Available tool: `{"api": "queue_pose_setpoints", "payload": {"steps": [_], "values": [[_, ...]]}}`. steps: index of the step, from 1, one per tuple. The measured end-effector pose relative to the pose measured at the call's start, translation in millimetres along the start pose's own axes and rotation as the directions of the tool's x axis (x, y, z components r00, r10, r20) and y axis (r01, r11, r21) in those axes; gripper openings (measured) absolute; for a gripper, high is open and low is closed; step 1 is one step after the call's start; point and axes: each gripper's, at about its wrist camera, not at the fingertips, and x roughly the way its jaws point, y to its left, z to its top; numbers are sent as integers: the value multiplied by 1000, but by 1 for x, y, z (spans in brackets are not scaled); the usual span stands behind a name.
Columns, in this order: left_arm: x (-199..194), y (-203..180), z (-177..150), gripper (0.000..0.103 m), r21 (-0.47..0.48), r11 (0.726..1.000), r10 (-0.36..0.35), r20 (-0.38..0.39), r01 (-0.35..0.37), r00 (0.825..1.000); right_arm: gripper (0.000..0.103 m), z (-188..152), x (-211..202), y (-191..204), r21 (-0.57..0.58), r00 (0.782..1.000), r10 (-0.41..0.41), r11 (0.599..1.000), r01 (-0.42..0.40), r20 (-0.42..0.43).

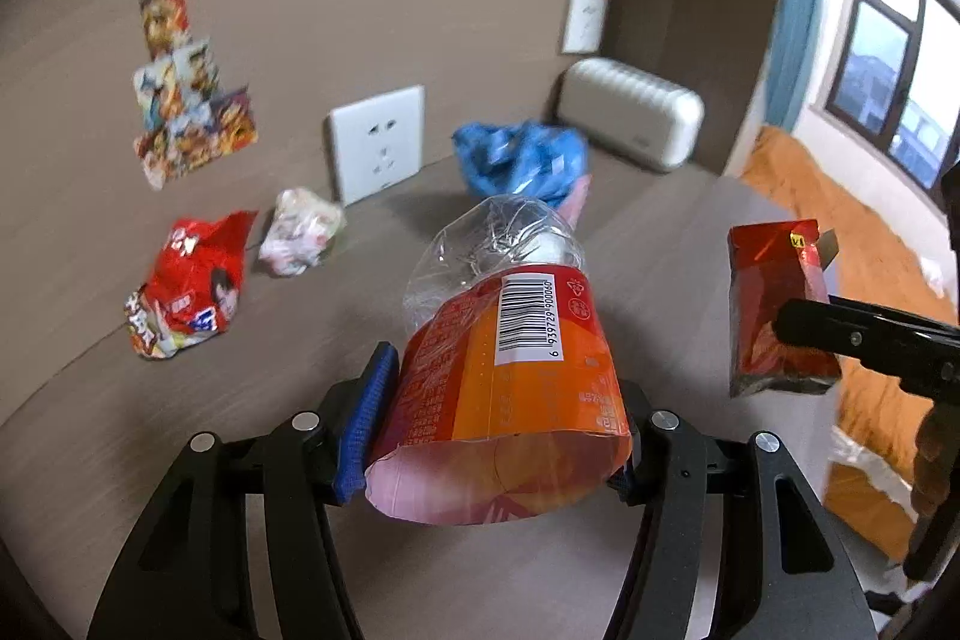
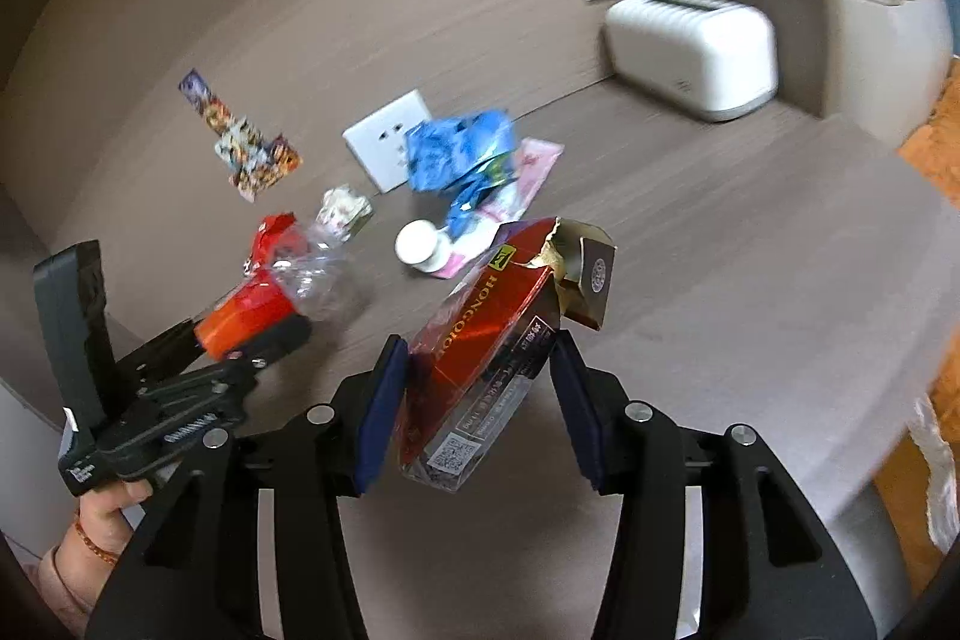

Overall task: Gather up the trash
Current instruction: 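Carry the bottle and red box over the bin and release both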

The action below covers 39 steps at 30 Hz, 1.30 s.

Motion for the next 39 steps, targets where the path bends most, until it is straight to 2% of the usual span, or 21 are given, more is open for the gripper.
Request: {"api": "queue_pose_setpoints", "payload": {"steps": [5,7,10,13,16,19,21,24,26,28,33,38,39], "values": [[-14,-38,0,59,71,992,-102,8,102,995,50,-12,-50,-22,23,995,-88,996,87,51],[-14,-60,-2,59,109,982,-156,-3,155,988,50,-18,-70,-34,42,989,-132,991,130,62],[-10,-98,-9,59,173,952,-249,-40,252,968,50,-32,-99,-53,69,975,-214,975,210,66],[-2,-140,-20,59,230,906,-342,-99,356,935,50,-49,-121,-69,97,957,-285,955,279,53],[9,-191,-40,59,300,837,-421,-182,458,889,50,-74,-143,-90,156,936,-351,926,345,15],[19,-231,-63,59,356,777,-455,-252,519,854,50,-104,-157,-113,208,911,-410,888,411,-49],[30,-263,-83,59,386,726,-477,-314,570,821,50,-119,-160,-129,254,904,-419,868,426,-86],[50,-301,-115,59,423,671,-469,-393,609,791,50,-150,-164,-159,348,900,-413,831,434,-136],[68,-323,-138,59,440,646,-449,-443,624,776,50,-171,-163,-185,412,899,-406,800,437,-164],[91,-341,-163,59,441,632,-422,-495,638,760,48,-192,-155,-212,465,899,-391,770,438,-198],[156,-365,-214,59,426,627,-351,-592,652,725,46,-234,-118,-262,538,907,-350,730,422,-235],[241,-384,-281,59,411,642,-261,-677,647,688,45,-291,-48,-331,591,911,-282,695,410,-300],[263,-387,-297,60,408,644,-238,-697,647,676,46,-303,-29,-343,575,901,-281,697,428,-331]]}}
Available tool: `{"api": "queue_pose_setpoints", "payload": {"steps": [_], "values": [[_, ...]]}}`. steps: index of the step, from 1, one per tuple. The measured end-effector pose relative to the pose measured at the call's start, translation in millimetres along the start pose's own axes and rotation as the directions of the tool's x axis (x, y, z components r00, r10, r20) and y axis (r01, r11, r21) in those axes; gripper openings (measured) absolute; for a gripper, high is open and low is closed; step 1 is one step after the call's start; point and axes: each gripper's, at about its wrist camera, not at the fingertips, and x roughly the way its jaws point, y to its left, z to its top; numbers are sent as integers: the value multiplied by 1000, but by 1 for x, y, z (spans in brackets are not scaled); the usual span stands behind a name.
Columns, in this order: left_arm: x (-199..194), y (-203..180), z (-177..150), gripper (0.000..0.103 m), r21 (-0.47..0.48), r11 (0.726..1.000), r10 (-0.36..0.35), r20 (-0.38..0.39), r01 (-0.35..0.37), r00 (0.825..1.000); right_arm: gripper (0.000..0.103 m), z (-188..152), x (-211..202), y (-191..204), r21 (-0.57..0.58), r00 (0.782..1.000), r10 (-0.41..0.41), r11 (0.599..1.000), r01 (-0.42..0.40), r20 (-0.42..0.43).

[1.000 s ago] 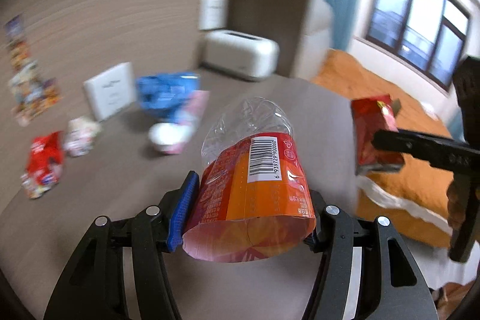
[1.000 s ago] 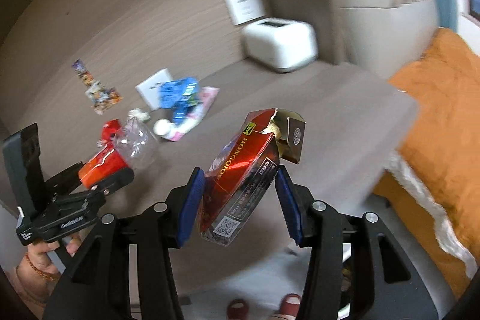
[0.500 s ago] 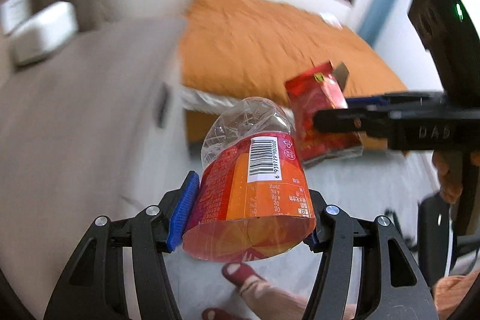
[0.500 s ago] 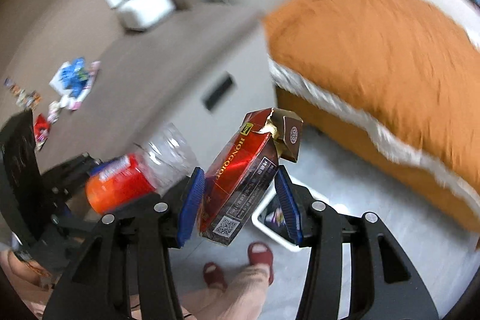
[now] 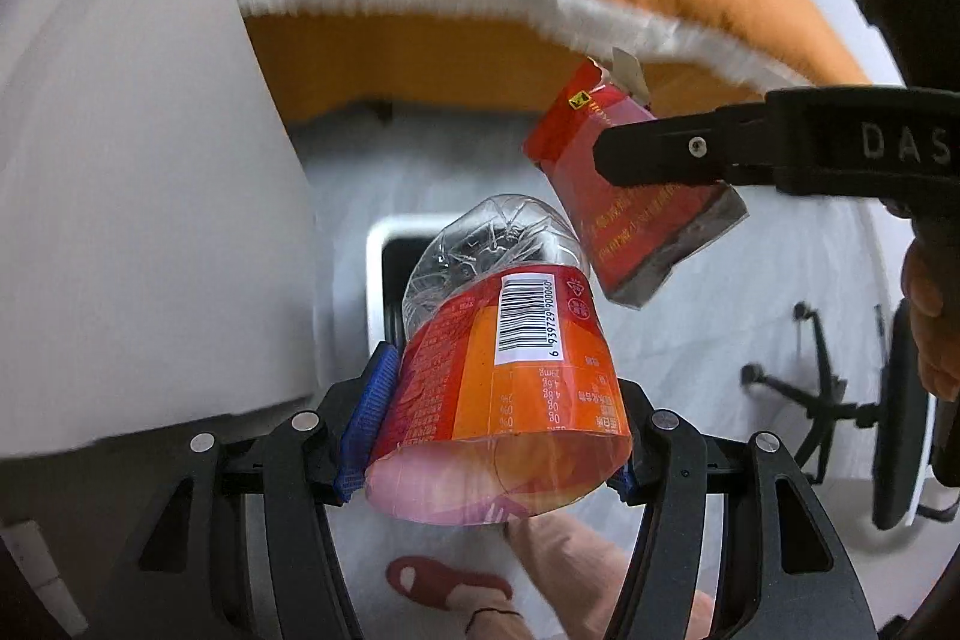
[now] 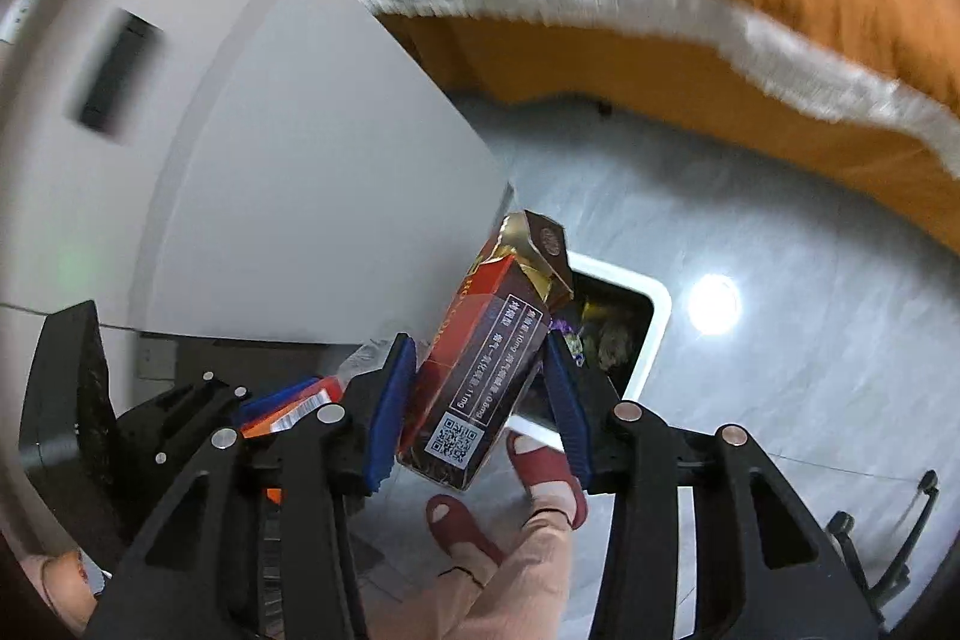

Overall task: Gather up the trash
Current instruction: 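Carry the bottle and red box over the bin and release both, then swing both tools back toward the desk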

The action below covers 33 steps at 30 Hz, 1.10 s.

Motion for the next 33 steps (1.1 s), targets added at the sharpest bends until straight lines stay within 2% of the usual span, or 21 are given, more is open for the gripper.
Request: {"api": "queue_pose_setpoints", "payload": {"steps": [2,3,6,10,15,20,24,27,30,33], "values": [[33,7,0,74,-9,1000,-6,-37,5,999,55,0,33,-10,-19,999,-27,999,26,-37],[50,10,-1,99,-14,1000,1,-50,-2,999,74,-2,56,-17,-27,997,-37,999,35,-72],[91,17,-3,98,-26,1000,14,-84,-17,996,95,-9,97,-29,-55,988,-82,996,75,-127],[122,20,-5,98,-31,999,38,-122,-42,992,98,-23,127,-39,-78,978,-115,992,103,-175],[107,18,-3,98,-36,998,53,-116,-57,992,98,-22,119,-39,-71,977,-98,994,86,-188],[58,12,3,98,-76,996,31,-88,-37,996,98,-15,83,-18,-77,984,-76,995,64,-161],[-5,-2,13,98,-95,995,19,-6,-20,1000,98,-7,33,3,-75,993,-58,996,50,-104],[-65,-15,22,98,-107,994,-2,83,11,997,98,3,-23,20,-76,999,-31,997,29,-24],[-134,-29,29,98,-97,995,-16,196,36,980,98,14,-87,46,-108,995,-25,993,36,97],[-200,-35,34,98,-97,995,1,317,31,949,98,26,-148,84,-171,974,14,985,25,224]]}}
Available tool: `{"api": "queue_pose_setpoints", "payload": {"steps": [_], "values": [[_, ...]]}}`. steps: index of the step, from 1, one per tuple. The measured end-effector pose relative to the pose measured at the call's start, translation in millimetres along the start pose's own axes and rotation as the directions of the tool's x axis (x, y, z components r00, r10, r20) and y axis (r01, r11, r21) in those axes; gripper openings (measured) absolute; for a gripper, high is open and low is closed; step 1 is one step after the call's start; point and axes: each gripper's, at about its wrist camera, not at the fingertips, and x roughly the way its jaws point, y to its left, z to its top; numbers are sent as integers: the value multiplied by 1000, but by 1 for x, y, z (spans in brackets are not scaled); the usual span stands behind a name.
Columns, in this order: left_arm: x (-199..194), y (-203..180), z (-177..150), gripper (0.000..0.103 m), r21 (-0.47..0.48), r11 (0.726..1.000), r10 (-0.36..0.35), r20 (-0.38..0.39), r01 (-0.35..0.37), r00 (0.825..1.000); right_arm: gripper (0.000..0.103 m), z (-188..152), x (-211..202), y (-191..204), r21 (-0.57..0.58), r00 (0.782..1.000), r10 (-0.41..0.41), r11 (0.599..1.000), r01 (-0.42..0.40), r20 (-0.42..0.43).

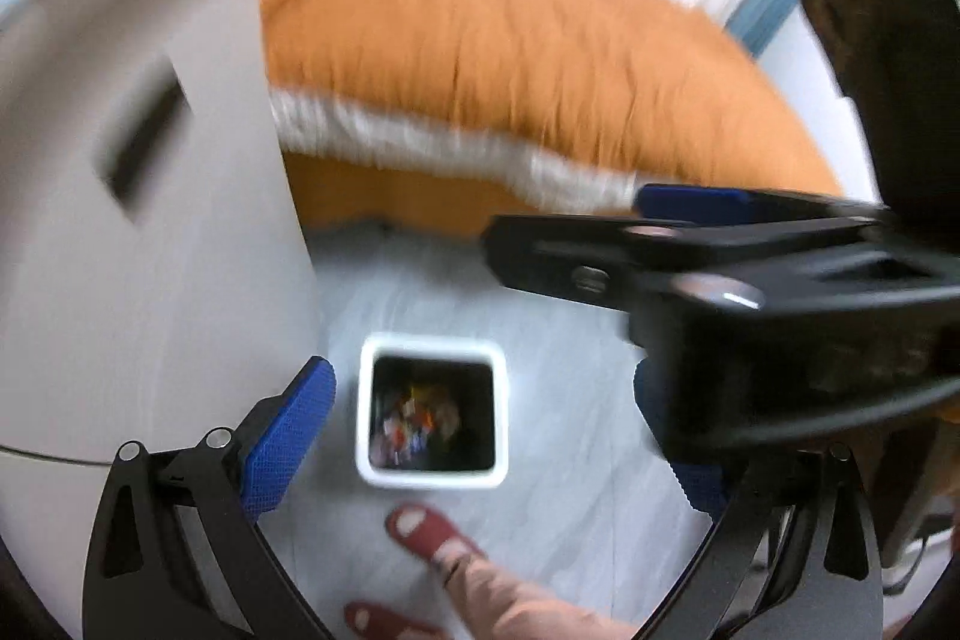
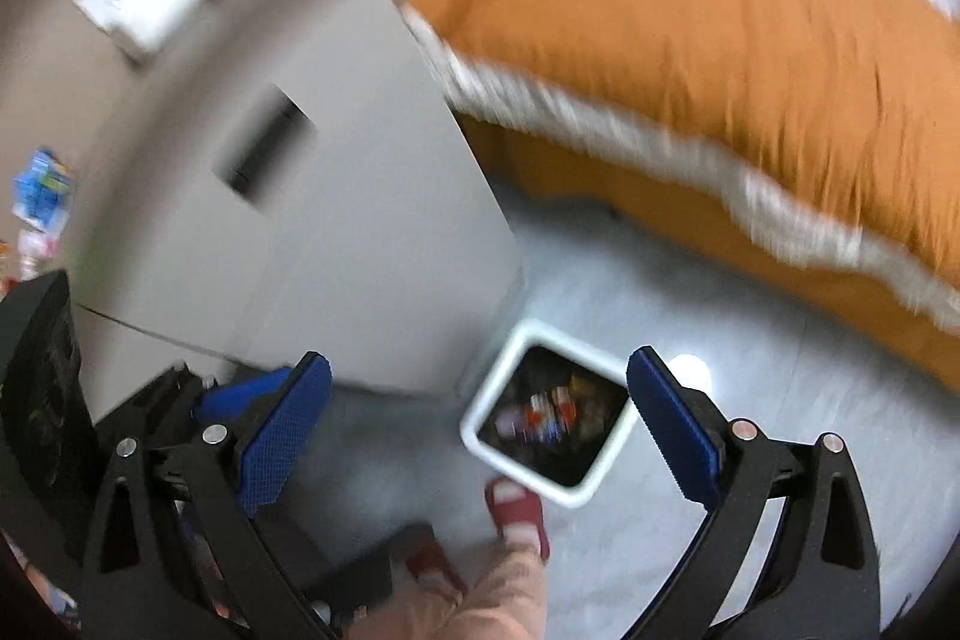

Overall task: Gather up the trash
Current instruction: 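Swing both tools back toward the desk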

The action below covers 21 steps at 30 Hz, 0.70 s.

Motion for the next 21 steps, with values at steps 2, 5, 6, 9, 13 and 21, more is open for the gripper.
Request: {"api": "queue_pose_setpoints", "payload": {"steps": [2,5,6,9,13,21], "values": [[-43,1,14,98,2,1000,31,86,-31,996,98,17,-22,18,-29,998,22,999,-20,54],[-89,9,24,98,-3,995,102,181,-104,978,98,40,-48,52,-88,989,74,994,-64,125],[-105,15,25,98,-6,990,137,209,-139,968,98,45,-52,63,-107,986,91,991,-76,142],[-147,38,23,98,-29,964,263,276,-265,925,98,63,-63,106,-175,971,160,976,-129,179],[-195,90,6,98,-139,910,415,295,-391,861,98,82,-65,166,-260,947,265,942,-213,182],[-296,189,-40,98,-422,695,704,238,-582,669,98,99,-56,303,-497,906,405,816,-296,125]]}}
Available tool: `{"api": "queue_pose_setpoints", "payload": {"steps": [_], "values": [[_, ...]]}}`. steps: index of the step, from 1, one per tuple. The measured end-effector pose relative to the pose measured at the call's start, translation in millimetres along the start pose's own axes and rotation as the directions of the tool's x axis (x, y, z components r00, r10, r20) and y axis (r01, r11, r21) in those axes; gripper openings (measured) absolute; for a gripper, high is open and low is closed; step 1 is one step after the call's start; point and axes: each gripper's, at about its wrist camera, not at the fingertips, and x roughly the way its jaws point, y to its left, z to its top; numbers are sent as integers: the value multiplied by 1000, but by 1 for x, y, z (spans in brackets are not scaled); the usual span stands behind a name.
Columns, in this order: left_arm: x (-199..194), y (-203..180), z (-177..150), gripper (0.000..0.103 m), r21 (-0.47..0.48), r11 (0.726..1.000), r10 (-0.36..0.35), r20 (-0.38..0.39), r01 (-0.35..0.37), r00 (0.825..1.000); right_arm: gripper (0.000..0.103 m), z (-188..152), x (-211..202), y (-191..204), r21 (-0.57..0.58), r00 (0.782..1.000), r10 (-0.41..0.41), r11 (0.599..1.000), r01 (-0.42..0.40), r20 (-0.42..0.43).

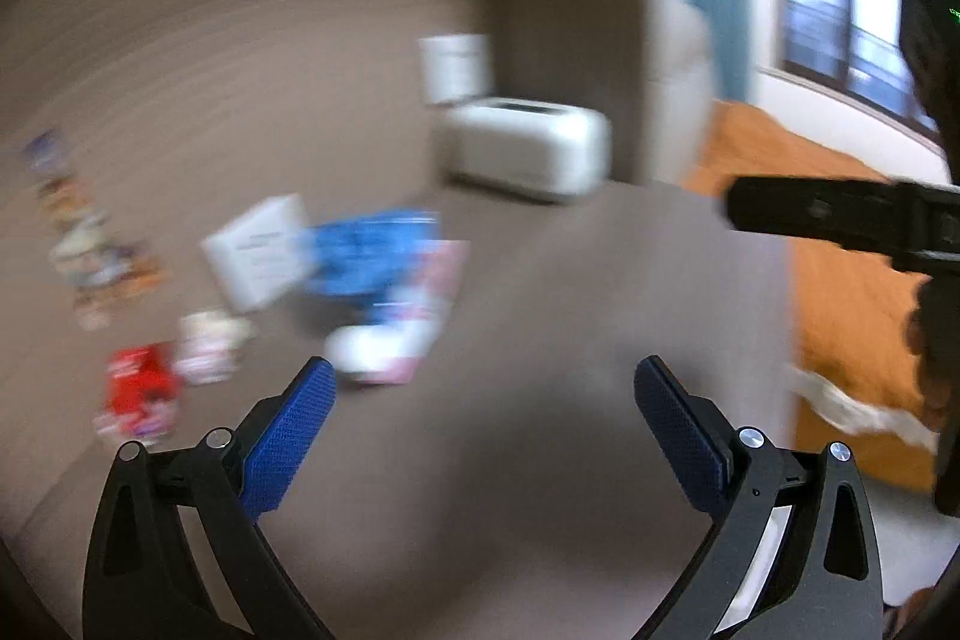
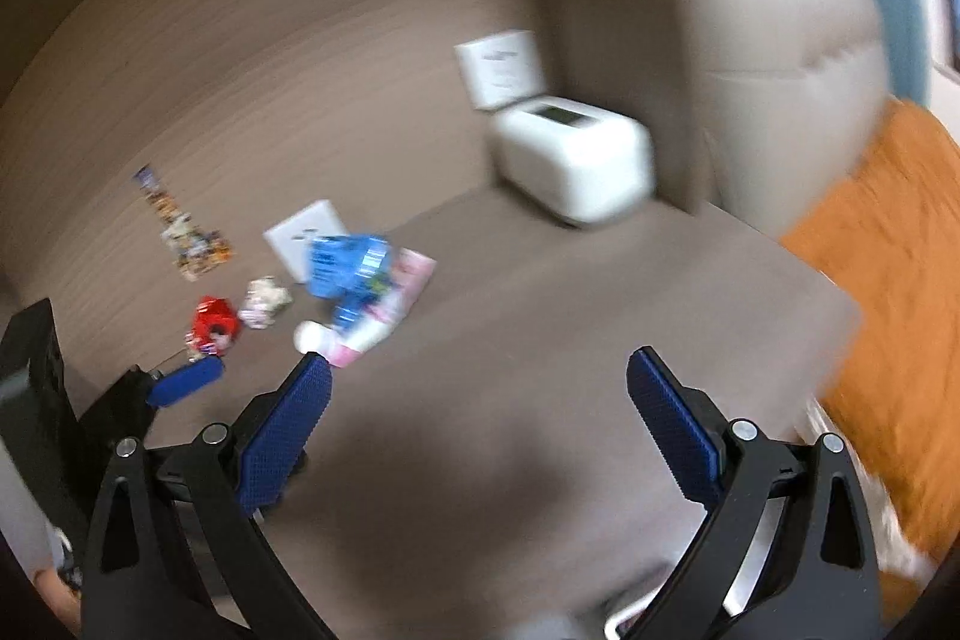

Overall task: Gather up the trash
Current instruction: 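Swing both tools back toward the desk, then grasp the red snack bag with the left tool while the right grasps the blue plastic bag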

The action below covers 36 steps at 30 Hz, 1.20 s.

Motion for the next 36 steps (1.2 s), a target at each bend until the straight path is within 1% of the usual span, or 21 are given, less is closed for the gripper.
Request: {"api": "queue_pose_setpoints", "payload": {"steps": [3,4,7,9,11,16,17,21,22,26,27,28,29,31,32,33,34,36], "values": [[-2,53,2,98,-81,990,115,-1,-114,993,98,18,27,35,-76,999,48,996,-48,-12],[-1,72,0,98,-106,981,160,-8,-160,987,98,20,35,44,-92,998,57,994,-58,-18],[3,114,-5,98,-144,959,240,-34,-243,970,98,28,66,72,-146,996,77,986,-83,-43],[16,140,-11,98,-157,942,291,-62,-297,955,98,31,81,84,-175,996,70,981,-79,-57],[26,160,-16,98,-161,928,326,-88,-336,941,98,35,105,97,-207,996,44,977,-59,-79],[53,201,-26,98,-180,905,361,-156,-385,920,98,45,158,115,-245,991,16,968,-48,-132],[62,211,-28,98,-179,903,361,-176,-390,916,98,46,170,119,-257,989,7,965,-44,-146],[85,229,-33,98,-176,909,336,-226,-377,914,98,47,206,128,-298,981,-28,954,-31,-191],[89,232,-34,98,-177,912,326,-232,-370,916,98,45,215,130,-312,980,-45,950,-19,-196],[102,241,-34,98,-193,923,283,-248,-333,927,97,41,232,137,-332,976,-64,943,-9,-208],[105,243,-34,98,-199,924,271,-255,-325,928,88,39,234,138,-336,975,-63,942,-12,-213],[107,245,-34,97,-205,925,262,-261,-319,929,85,38,237,140,-339,973,-56,940,-24,-225],[108,248,-34,97,-224,928,239,-260,-299,936,85,37,237,142,-346,973,-56,938,-26,-223],[110,252,-33,84,-244,929,216,-255,-279,942,84,37,235,145,-359,975,-44,933,-39,-220],[111,253,-33,84,-248,929,211,-255,-275,944,84,38,235,147,-358,974,-38,933,-45,-221],[111,253,-31,79,-250,931,201,-253,-265,946,84,39,231,148,-359,976,-36,932,-44,-214],[110,253,-30,69,-250,934,192,-248,-254,950,84,40,228,148,-361,978,-35,932,-43,-207],[104,253,-25,70,-247,936,193,-237,-251,952,84,43,219,148,-358,981,-23,933,-47,-191]]}}
